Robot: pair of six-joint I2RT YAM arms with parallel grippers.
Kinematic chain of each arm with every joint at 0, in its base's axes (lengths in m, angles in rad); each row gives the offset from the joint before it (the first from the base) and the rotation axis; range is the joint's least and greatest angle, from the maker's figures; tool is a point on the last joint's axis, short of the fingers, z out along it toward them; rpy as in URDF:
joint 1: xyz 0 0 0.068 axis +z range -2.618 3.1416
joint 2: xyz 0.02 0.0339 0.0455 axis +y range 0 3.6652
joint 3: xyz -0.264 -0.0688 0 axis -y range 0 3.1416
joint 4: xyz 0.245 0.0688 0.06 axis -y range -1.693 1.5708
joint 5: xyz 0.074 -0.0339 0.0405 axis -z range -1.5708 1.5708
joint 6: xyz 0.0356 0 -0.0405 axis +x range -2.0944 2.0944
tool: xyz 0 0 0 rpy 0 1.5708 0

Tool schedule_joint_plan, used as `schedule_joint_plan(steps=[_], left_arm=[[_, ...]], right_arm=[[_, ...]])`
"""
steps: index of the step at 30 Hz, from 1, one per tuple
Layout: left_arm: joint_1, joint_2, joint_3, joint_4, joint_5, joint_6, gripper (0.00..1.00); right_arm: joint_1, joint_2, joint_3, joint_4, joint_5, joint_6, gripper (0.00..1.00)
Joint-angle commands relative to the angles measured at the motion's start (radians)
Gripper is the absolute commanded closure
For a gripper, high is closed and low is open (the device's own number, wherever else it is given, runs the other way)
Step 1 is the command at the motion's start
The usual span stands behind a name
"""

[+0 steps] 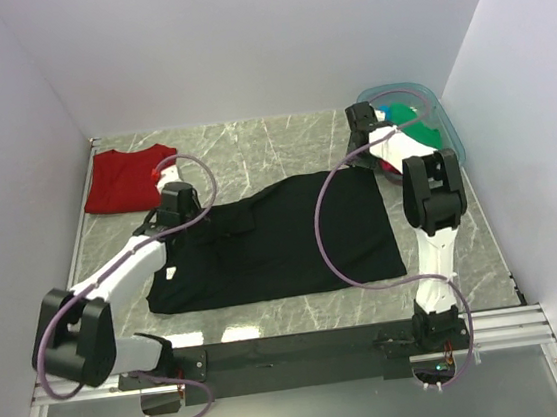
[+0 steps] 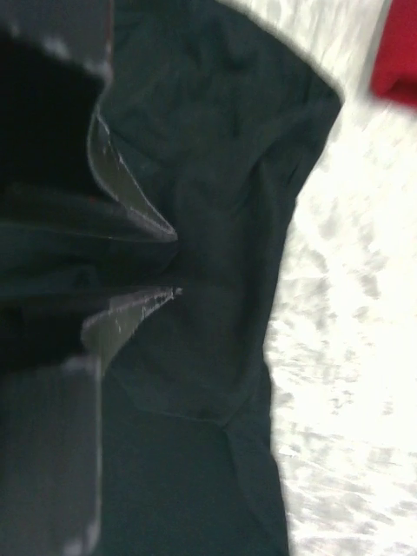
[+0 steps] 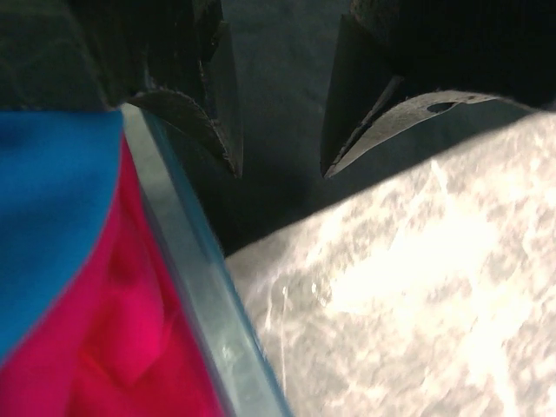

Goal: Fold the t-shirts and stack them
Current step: Fold the tshirt

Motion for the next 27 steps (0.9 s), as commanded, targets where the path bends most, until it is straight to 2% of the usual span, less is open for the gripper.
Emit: schedule_joint_plan(steps=[1, 3, 6, 14, 18, 23, 25, 26, 27], left_arm=[[0.003, 0.059, 0.012, 0.06, 0.105, 0.009, 0.63], [0.003, 0.104, 0.026, 0.073, 0.122, 0.002, 0.57], [0.003, 0.144, 0.035, 0.09, 0.154, -0.002, 0.55], [0.003, 0.181, 0.038, 0.099, 0.187, -0.002, 0.57], [0.003, 0.182, 0.038, 0.099, 0.194, -0.001, 0.75], [0.003, 0.192, 0.041, 0.099, 0.216, 0.007, 0.81], [0.003, 0.195, 0.04, 0.103, 0.223, 0.01, 0.87], [0.003, 0.193, 0.038, 0.103, 0.223, 0.01, 0.91], [0.003, 0.19, 0.038, 0.102, 0.222, 0.01, 1.0]], right_arm=[[-0.022, 0.019, 0.083, -0.04, 0.063, 0.03, 0.52], [-0.038, 0.02, 0.086, -0.042, 0.069, 0.03, 0.51], [-0.057, 0.017, 0.075, -0.037, 0.066, 0.026, 0.51], [-0.088, 0.025, 0.08, -0.036, 0.026, 0.022, 0.51], [-0.089, 0.049, 0.107, -0.057, 0.022, 0.022, 0.51], [-0.088, 0.065, 0.123, -0.07, 0.013, 0.026, 0.51], [-0.092, 0.063, 0.124, -0.065, 0.011, 0.027, 0.51], [-0.094, 0.065, 0.127, -0.065, 0.002, 0.027, 0.51], [-0.097, 0.071, 0.132, -0.07, 0.0, 0.029, 0.51]])
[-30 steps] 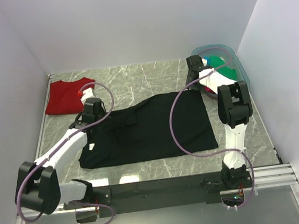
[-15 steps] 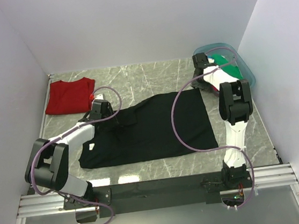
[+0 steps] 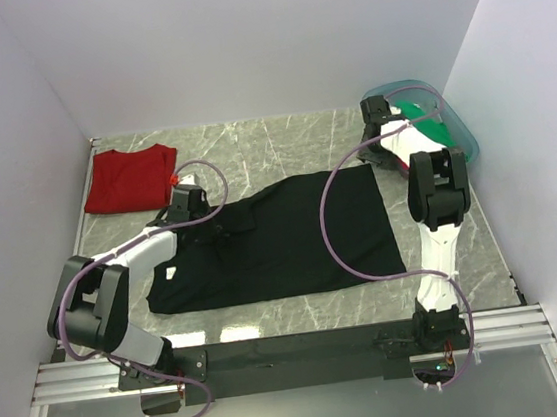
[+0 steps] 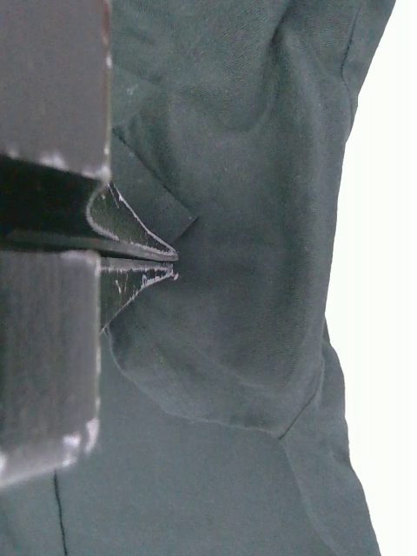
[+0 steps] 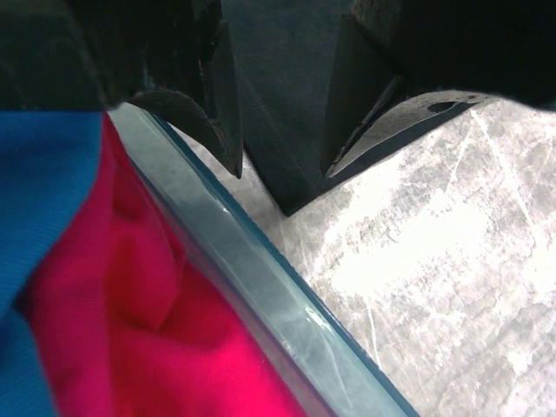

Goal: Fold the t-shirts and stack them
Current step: Fold the tshirt

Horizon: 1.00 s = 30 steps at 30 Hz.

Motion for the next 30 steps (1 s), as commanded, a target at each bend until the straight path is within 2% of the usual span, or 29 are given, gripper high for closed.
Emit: schedule_joint_plan(steps=[1, 13, 22, 24, 26, 28, 30], left_arm=[[0.003, -0.005, 0.033, 0.029, 0.022, 0.014, 1.0], [0.003, -0.12, 0.062, -0.039, -0.056, 0.018, 1.0], [0.003, -0.154, 0.062, -0.052, -0.068, 0.02, 1.0], [0.003, -0.151, 0.064, -0.055, -0.072, 0.021, 1.0], [0.003, -0.156, 0.059, -0.054, -0.084, 0.023, 1.0], [0.003, -0.16, 0.062, -0.063, -0.099, 0.029, 1.0], [0.004, -0.169, 0.065, -0.072, -0.13, 0.032, 1.0]], right_arm=[[-0.016, 0.025, 0.052, -0.018, -0.004, 0.014, 0.51], [-0.029, 0.114, 0.161, -0.111, -0.037, 0.014, 0.51], [-0.038, 0.119, 0.143, -0.134, -0.033, 0.033, 0.52], [-0.038, 0.105, 0.128, -0.126, -0.03, 0.033, 0.54], [-0.039, 0.105, 0.123, -0.121, -0.031, 0.031, 0.73], [-0.039, 0.105, 0.125, -0.123, -0.033, 0.03, 1.0], [-0.038, 0.1, 0.122, -0.114, -0.043, 0.024, 1.0]])
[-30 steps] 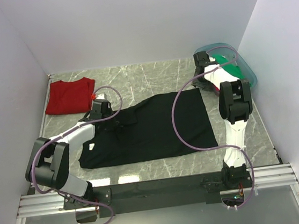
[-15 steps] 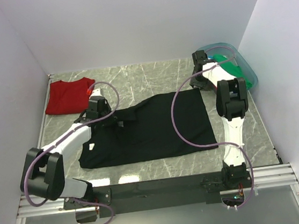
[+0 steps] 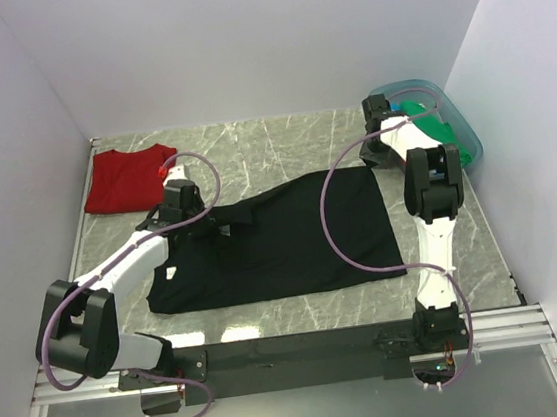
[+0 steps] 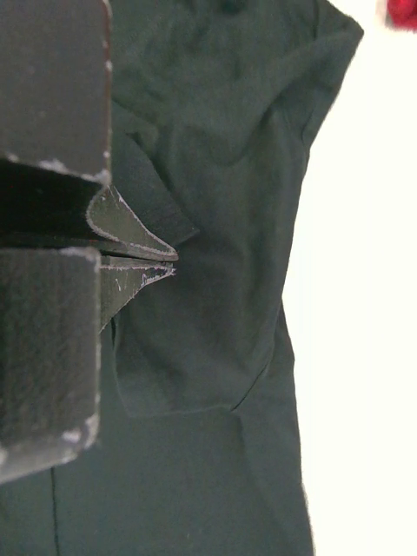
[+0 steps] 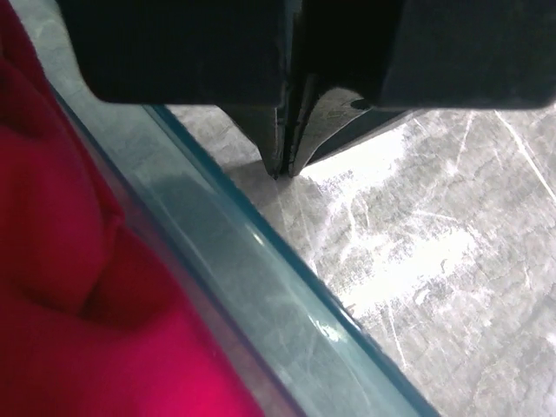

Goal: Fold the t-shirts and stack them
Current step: Fold the tshirt

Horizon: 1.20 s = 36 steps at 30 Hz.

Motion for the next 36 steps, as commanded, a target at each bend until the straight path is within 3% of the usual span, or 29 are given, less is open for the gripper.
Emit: schedule_joint_plan(steps=[1, 11, 28, 36], left_arm=[[0.004, -0.042, 0.04, -0.019, -0.062, 0.023, 1.0], [0.047, -0.193, 0.011, -0.088, -0.298, -0.024, 1.0], [0.047, -0.311, -0.105, -0.124, -0.418, -0.07, 1.0], [0.044, -0.355, -0.156, -0.151, -0.447, -0.109, 1.0]], right_arm=[[-0.014, -0.023, -0.035, -0.002, 0.012, -0.008, 1.0], [-0.011, -0.288, -0.313, 0.183, -0.074, -0.022, 1.0], [0.067, -0.733, -0.753, 0.223, 0.014, -0.05, 1.0], [0.096, -0.858, -0.916, 0.209, 0.084, -0.041, 1.0]])
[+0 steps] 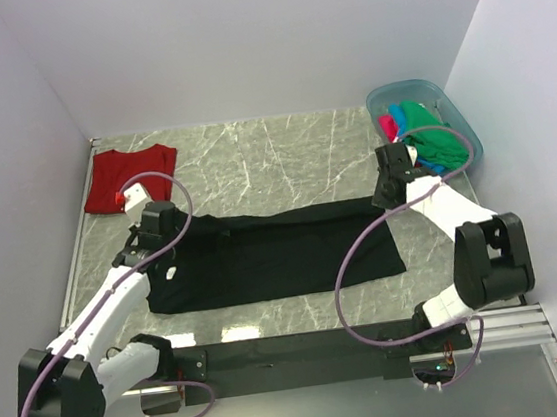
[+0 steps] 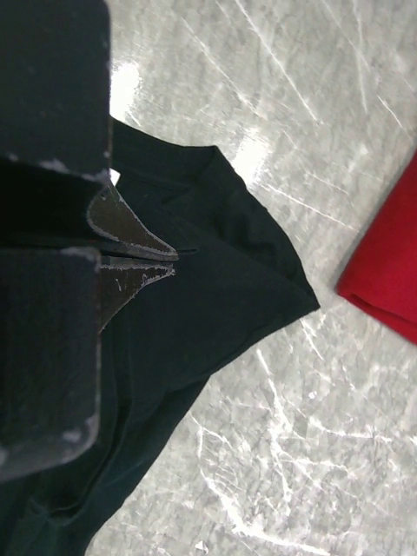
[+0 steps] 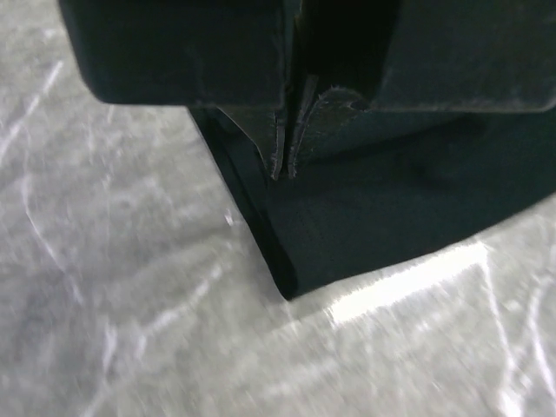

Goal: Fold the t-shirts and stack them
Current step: Fold the tshirt

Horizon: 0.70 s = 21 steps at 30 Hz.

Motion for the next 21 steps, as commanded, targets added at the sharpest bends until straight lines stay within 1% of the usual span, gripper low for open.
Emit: schedule_joint_plan(steps=[1, 9, 12, 17, 20, 21], left_arm=[[-0.002, -0.043, -0.022, -0.014, -0.05, -0.029, 1.0], [-0.028, -0.067, -0.058, -0.041, -0.051, -0.056, 1.0], [-0.048, -0.077, -0.061, -0.066, -0.073, -0.073, 1.0], [-0.097, -0.106, -0.062, -0.138, -0.091, -0.119, 1.0], [-0.125, -0.127, -0.065, -0.176, -0.07, -0.176, 0.99], [-0.133, -0.135, -0.067, -0.184, -0.053, -0.187, 0.97]], right_arm=[[0.009, -0.087, -0.046, -0.004, 0.073, -0.002, 1.0], [0.024, -0.191, -0.11, -0.054, 0.12, 0.001, 1.0], [0.029, -0.228, -0.132, -0.065, 0.127, 0.005, 1.0], [0.082, -0.251, -0.147, -0.082, 0.151, 0.028, 1.0], [0.122, -0.257, -0.155, -0.105, 0.186, 0.048, 1.0], [0.13, -0.259, -0.163, -0.117, 0.206, 0.062, 1.0]])
